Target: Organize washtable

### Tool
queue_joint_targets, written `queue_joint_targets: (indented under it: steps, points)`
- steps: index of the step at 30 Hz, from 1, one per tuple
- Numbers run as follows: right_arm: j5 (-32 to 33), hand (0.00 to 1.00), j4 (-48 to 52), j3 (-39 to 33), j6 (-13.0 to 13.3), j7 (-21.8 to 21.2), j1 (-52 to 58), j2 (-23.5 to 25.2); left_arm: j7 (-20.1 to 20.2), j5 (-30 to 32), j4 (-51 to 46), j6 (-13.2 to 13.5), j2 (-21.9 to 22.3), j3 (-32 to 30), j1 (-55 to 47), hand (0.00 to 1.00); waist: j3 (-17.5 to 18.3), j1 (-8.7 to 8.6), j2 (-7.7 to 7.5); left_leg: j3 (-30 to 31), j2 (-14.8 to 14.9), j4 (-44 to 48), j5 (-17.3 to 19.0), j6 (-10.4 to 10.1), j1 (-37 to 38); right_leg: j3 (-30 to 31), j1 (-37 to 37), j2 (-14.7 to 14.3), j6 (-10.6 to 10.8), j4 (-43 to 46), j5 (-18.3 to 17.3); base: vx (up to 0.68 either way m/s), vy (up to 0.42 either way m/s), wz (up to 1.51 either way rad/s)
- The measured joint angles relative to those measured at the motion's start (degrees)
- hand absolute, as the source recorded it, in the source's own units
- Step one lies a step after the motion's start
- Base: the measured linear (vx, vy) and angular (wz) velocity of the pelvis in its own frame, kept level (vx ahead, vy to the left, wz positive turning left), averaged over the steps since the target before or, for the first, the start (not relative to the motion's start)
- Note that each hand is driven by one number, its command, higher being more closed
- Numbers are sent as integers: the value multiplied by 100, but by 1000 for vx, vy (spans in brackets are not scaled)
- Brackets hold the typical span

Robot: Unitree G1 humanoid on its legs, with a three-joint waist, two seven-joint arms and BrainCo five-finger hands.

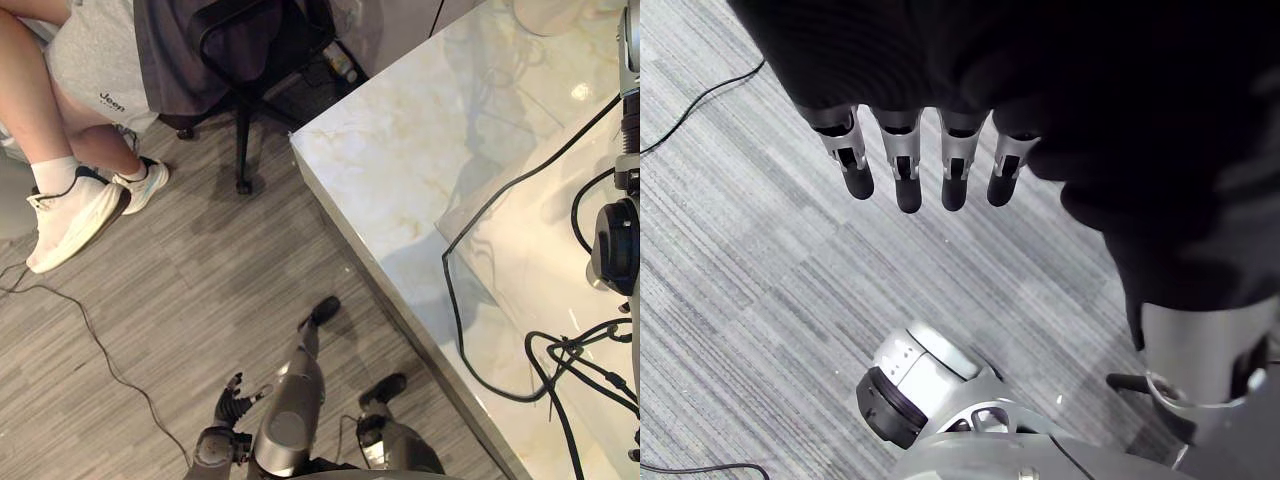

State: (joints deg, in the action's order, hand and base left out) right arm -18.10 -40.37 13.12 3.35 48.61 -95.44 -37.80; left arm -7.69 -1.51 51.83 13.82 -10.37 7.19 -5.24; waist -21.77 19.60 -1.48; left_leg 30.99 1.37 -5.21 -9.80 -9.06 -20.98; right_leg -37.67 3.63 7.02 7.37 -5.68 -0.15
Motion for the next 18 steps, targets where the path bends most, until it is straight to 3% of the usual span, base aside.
queue_joint_targets:
  steps: [18]
  points:
    - [240, 100, -226, 39, 52, 1, -225, -52, 14, -15, 1, 14, 6, 36, 24, 0, 16, 80, 30, 13, -54, 2, -34, -29, -126, -12, 128, 59, 7, -3, -5, 1, 2, 0]
